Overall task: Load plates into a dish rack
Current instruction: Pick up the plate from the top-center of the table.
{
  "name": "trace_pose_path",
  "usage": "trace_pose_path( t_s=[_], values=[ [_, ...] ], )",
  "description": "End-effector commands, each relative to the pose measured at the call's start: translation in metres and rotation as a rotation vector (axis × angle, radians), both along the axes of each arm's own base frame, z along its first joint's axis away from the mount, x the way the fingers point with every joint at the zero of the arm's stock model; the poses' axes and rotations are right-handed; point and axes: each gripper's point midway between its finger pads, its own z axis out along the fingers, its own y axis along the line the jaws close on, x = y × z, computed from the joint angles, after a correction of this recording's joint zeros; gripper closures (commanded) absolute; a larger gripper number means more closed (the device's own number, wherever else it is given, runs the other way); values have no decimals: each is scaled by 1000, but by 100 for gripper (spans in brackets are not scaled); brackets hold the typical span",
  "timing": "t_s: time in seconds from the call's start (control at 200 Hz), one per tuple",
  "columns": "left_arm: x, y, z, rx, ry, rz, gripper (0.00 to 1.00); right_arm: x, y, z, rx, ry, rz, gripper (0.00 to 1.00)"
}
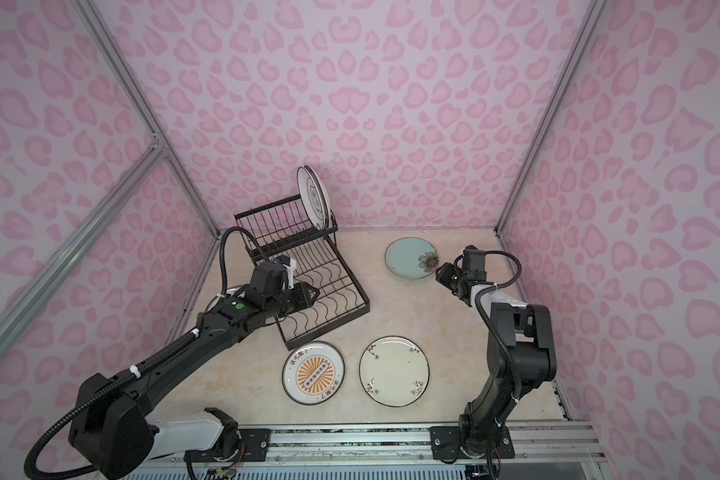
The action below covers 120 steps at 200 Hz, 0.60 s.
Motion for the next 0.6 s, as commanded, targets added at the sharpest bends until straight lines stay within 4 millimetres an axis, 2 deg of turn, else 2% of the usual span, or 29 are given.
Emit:
trace_pose_path(
  t_s=[0.0,0.21,0.595],
  values=[
    [0,2,3,16,-9,-6,63,13,2,-5,28,-9,6,54],
    [-2,1,3,19,-3,-17,63,31,3,-21,44,10,7,55],
    [-3,3,5,26,-7,-19,63,45,5,-38,79,28,8,56]
  ],
)
